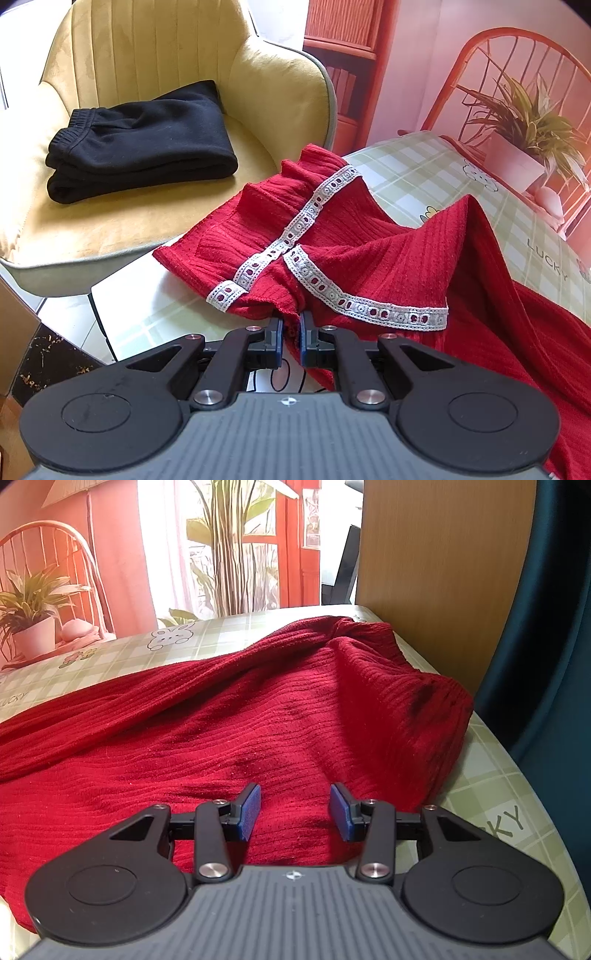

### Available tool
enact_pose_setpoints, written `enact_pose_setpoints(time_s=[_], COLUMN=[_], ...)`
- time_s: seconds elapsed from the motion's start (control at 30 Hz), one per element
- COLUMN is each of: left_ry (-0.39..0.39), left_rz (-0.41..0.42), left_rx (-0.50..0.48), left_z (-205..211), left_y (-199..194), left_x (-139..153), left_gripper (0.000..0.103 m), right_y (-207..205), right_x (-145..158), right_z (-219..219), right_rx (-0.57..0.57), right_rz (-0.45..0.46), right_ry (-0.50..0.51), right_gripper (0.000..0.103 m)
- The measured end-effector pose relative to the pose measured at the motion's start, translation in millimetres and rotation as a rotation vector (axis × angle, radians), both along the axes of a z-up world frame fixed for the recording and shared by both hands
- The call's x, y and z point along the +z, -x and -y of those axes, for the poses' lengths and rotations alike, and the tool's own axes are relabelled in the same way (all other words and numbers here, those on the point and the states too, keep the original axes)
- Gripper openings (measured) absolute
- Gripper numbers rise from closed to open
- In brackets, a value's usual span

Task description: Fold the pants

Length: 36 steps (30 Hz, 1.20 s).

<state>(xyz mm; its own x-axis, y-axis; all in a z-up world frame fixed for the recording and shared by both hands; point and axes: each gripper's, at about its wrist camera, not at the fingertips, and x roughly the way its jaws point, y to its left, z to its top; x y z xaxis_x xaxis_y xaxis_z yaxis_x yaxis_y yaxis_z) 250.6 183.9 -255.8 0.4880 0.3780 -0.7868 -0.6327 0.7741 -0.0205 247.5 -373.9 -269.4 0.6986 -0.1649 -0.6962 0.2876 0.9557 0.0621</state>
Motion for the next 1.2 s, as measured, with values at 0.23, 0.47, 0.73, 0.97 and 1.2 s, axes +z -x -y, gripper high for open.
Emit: enact_pose_setpoints(time_s=[0.23, 0.47, 0.73, 0.97, 1.2], left_ry=[-0.025, -0.095, -0.136, -0.142, -0.125], left_rz=[0.005, 0.076, 0.153, 0.184, 0.213], left_rx=[-0.021, -0.023, -0.104, -0.148, -0.198], left_z=[5.0, 11.5, 33.4, 44.4, 54.0], left_y=[1.8, 3.5, -13.9, -27.9, -46.7], left_x=[7.0, 34.5, 66.2, 82.4, 96.3], left_gripper=[0.022, 0.033, 0.033, 0.033, 0.033], right_y=[0.9, -0.5, -1.5, -2.4, -2.9], right_x=[0.3, 1.0, 1.5, 2.4, 4.3], right_z=[-0.8, 1.3, 5.2, 5.4, 12.6], right_rx=[-0.012, -0.024, -0.04, -0.045, -0.055], right_rz=[0.001, 0.0, 0.0, -0.004, -0.008], right_ry=[-0.011, -0.033, -0.065, -0.088, -0.14], right_gripper=[0.045, 0.046, 0.046, 0.046, 0.046])
